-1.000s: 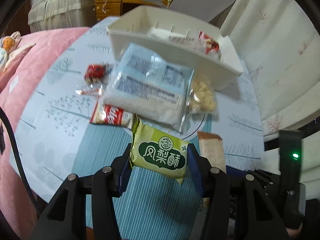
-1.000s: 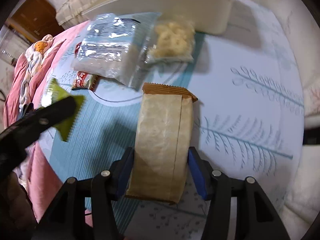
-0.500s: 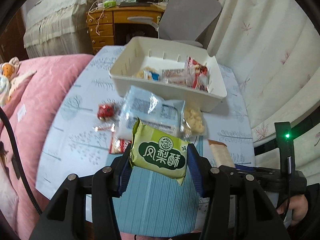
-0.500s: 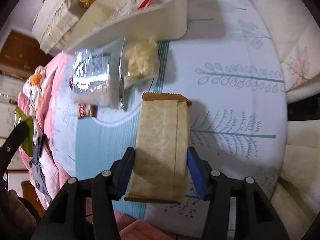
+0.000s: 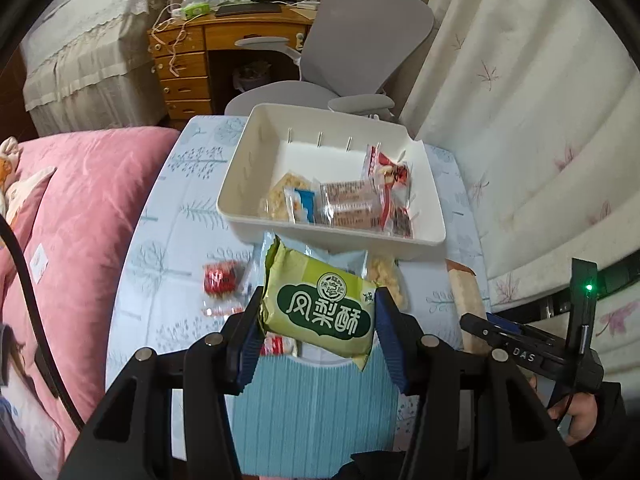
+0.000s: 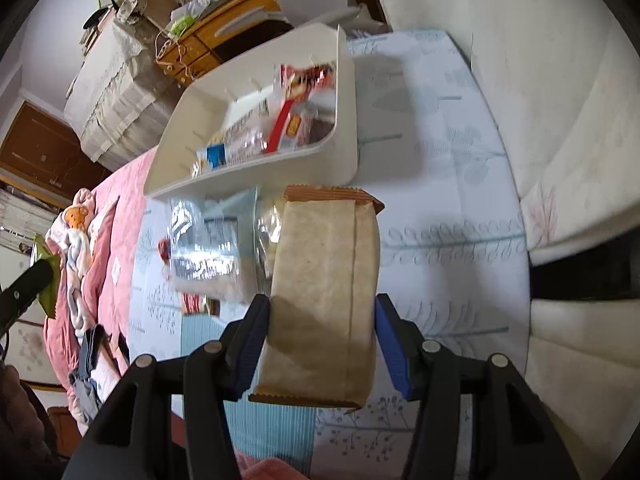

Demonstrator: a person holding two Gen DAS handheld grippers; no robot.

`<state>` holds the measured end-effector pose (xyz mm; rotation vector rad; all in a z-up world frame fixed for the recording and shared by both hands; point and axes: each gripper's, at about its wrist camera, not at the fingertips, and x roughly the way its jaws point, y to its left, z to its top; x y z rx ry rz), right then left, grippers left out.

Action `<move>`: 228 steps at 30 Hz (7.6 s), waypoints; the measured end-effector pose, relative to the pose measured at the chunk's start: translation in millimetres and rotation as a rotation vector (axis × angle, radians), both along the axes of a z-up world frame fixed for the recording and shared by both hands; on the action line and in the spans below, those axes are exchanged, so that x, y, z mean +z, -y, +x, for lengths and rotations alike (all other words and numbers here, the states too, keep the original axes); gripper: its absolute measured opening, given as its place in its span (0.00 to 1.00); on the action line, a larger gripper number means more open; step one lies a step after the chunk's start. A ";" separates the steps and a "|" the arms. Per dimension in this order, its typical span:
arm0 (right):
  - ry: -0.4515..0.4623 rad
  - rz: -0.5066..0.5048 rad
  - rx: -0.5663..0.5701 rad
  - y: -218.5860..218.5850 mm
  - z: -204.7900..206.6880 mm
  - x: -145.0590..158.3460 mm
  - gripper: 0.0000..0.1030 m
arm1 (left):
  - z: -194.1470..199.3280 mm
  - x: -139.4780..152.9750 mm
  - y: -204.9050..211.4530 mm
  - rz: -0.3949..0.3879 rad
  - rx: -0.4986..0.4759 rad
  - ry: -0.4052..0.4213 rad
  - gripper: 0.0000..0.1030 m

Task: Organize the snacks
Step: 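Carry both held packets into the white tray and open both grippers, then withdraw both grippers from the tray back over the remaining snacks, then grasp the red Cookies packet with the left gripper while the right grasps the clear white-snack bag, then carry the Cookies packet and the clear bag into the tray and open both grippers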

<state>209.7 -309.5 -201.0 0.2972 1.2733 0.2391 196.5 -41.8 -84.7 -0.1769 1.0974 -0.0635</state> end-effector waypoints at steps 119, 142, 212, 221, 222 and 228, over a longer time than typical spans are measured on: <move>0.338 -0.649 0.980 -200.8 -6.0 -51.4 0.99 | -9.9 -202.4 -71.5 -0.090 0.067 -0.239 0.78; 0.458 -0.583 1.257 -212.3 -2.6 -102.2 1.00 | 44.4 -236.3 -0.4 0.034 -0.017 -0.311 0.82; 0.154 0.030 0.565 -144.0 -3.9 15.6 0.38 | -65.1 -109.0 -46.4 -0.117 0.237 -0.152 0.48; 0.272 0.064 0.450 -132.6 33.0 54.7 0.38 | -2.1 -80.3 -46.8 -0.109 0.110 -0.173 0.48; 0.283 0.065 0.435 -131.8 38.7 58.0 0.38 | 5.4 -76.8 -46.9 -0.110 0.097 -0.171 0.48; 0.331 0.036 0.362 -128.3 66.7 64.7 0.38 | 51.4 -61.6 -49.2 -0.090 0.025 -0.143 0.48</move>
